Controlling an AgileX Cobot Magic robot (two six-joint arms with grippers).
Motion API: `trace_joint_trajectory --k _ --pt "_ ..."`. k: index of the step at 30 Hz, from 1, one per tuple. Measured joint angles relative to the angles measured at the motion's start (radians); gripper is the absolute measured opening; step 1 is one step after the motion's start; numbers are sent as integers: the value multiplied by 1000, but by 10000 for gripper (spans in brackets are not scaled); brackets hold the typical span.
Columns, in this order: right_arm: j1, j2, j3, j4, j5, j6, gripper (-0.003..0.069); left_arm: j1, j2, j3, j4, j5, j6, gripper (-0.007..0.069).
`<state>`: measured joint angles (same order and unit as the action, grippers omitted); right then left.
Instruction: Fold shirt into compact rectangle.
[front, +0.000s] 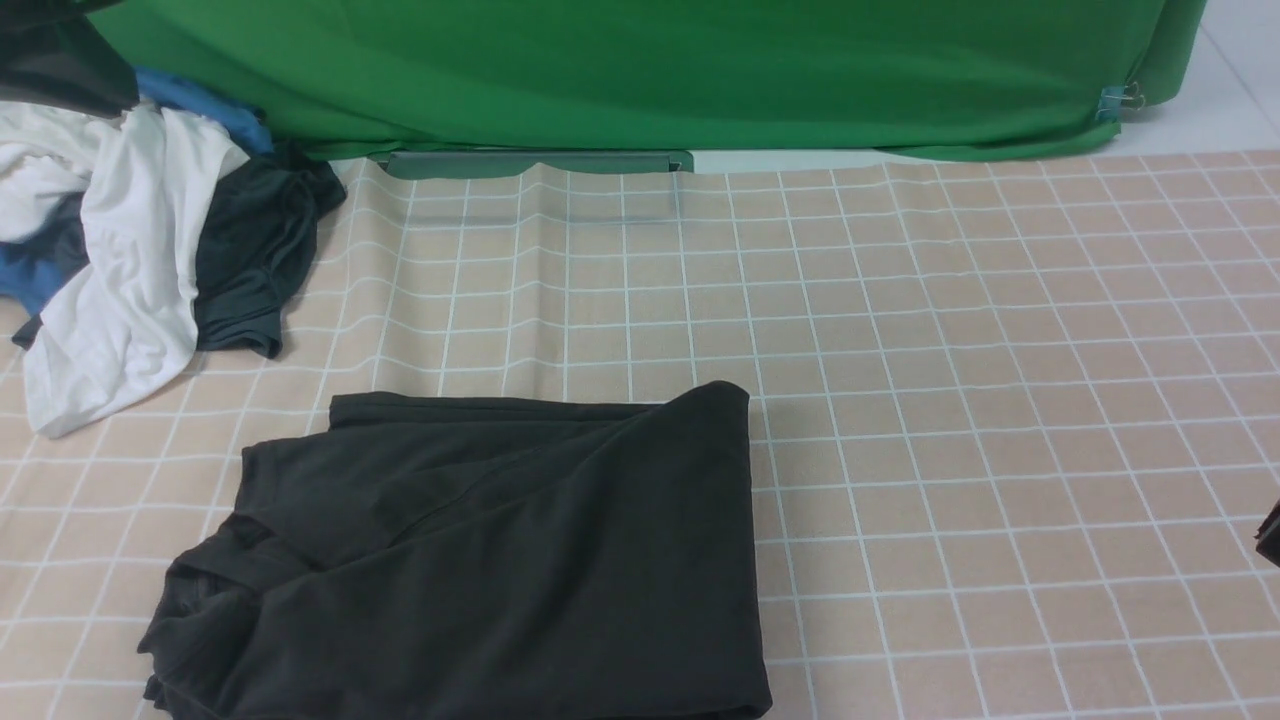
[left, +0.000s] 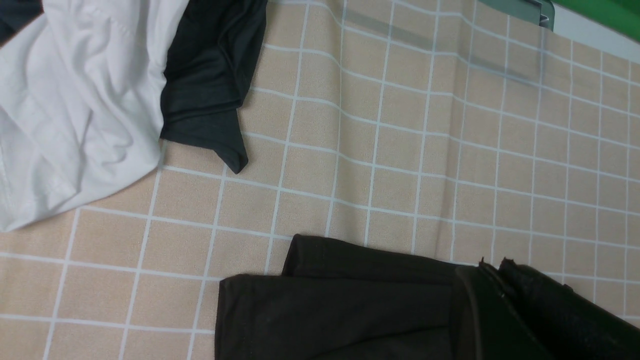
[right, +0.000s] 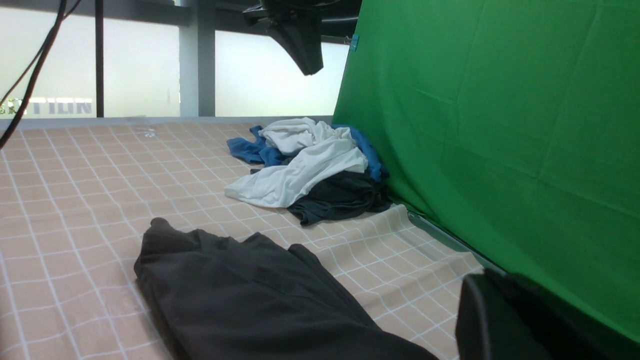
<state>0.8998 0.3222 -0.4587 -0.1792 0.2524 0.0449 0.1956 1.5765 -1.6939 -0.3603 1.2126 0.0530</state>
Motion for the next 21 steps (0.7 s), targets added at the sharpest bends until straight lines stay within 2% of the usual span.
trace_joint_trajectory --k 12,14,19,20,21 --pt "-20 20 38 0 -27 0 77 0 0 0 0 0 0 17" --pt "-71 15 65 0 -50 0 79 0 0 0 0 -1 0 17" --pt "-316 -75 199 23 -77 0 91 0 0 0 7 -5 0 17" --pt "-340 -87 212 24 -79 0 92 0 0 0 8 -5 0 17" --pt "-453 -144 267 27 -79 0 99 0 0 0 8 -5 0 17"
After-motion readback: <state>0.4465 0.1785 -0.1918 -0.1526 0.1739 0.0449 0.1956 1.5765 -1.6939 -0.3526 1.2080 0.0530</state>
